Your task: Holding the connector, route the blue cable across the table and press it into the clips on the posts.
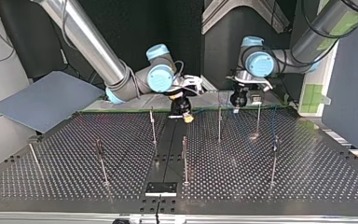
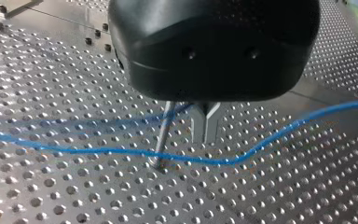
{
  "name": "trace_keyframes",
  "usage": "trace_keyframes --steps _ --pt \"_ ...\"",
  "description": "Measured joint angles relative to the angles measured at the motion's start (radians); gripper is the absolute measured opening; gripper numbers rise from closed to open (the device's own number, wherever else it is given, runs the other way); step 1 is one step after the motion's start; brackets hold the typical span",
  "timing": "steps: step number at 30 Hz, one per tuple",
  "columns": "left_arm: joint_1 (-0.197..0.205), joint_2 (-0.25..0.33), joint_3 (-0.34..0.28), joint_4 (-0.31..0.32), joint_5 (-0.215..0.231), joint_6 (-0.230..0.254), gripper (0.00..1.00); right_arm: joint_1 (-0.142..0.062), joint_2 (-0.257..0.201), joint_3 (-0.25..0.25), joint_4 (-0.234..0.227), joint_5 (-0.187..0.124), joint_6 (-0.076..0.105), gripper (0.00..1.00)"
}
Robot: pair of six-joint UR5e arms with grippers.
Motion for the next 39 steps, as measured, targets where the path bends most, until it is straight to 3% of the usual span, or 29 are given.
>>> trace_keyframes --steps 7,10,14,18,27,35,39 --pt "-0.007 0.053 -0.036 0.023 -0.001 -0.029 0.0 0.023 0.001 0.0 0.011 0.001 -0.002 0.0" --pt "-0.009 0.059 -0.046 0.047 -0.001 -0.043 0.0 0.028 0.001 0.001 0.015 0.002 0.01 0.0" --pt "-0.006 0.06 -0.05 0.081 -0.001 -0.07 0.0 0.023 0.001 0.002 0.018 0.0 0.044 0.0" --pt "-0.003 0.054 -0.051 0.1 -0.005 -0.082 0.0 0.016 0.002 0.002 0.018 0.0 0.057 0.0" --pt "0.0 -0.014 -0.009 0.13 -0.007 -0.073 0.0 0.007 0.002 0.002 0.016 0.002 0.06 0.0" --pt "0.008 -0.054 0.02 0.117 -0.007 -0.068 0.0 -0.005 0.003 0.002 0.016 0.001 0.06 0.0" --pt "0.005 -0.055 0.022 0.089 -0.006 -0.041 0.0 -0.007 0.003 0.002 0.015 0.001 0.056 0.0"
